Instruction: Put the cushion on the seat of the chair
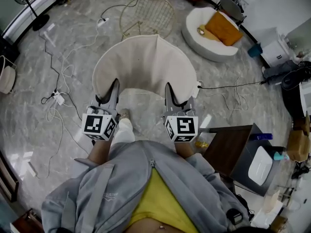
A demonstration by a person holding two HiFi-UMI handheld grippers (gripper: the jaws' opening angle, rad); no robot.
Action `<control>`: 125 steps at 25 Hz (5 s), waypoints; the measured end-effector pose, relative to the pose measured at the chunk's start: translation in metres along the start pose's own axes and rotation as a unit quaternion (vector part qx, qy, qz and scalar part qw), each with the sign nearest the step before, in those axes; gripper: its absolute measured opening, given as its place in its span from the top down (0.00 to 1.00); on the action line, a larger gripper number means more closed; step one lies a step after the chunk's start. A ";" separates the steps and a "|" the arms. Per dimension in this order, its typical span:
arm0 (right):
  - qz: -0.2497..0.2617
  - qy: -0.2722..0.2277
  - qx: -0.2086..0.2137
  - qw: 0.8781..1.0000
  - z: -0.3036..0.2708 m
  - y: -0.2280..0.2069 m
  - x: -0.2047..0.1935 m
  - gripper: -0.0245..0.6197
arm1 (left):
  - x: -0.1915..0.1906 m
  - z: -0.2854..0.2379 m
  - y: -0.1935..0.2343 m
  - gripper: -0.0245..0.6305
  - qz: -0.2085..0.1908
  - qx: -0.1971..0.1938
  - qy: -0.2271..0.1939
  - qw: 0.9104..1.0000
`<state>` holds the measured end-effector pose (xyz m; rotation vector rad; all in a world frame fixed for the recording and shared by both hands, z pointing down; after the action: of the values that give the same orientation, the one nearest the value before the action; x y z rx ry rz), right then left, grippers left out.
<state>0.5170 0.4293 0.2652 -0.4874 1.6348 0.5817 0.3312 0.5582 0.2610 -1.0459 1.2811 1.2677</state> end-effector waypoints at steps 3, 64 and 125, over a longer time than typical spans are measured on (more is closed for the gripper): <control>-0.001 0.003 -0.002 1.000 -0.055 0.003 0.007 0.86 | 0.005 -0.035 0.043 0.86 0.001 -0.005 0.005 1.000; -0.058 0.061 -0.035 0.996 -0.700 -0.100 -0.008 0.86 | -0.033 -0.554 0.456 0.86 0.025 -0.041 0.081 0.996; -0.201 0.347 -0.200 0.894 -0.766 -0.127 -0.357 0.84 | -0.403 -0.730 0.521 0.86 0.148 -0.289 0.440 0.837</control>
<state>0.0511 -0.1514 0.6839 -1.4336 1.9944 0.4483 -0.1974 -0.1585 0.6781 -2.0966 1.8356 1.5122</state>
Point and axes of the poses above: the fingertips, and each gripper's own axes: z backward along the fingers, y to its left, x out of its top, the point moved 4 cm from there along z, backward along the fingers, and after that the axes turned 7 degrees about -x, right-handed, at the moved point
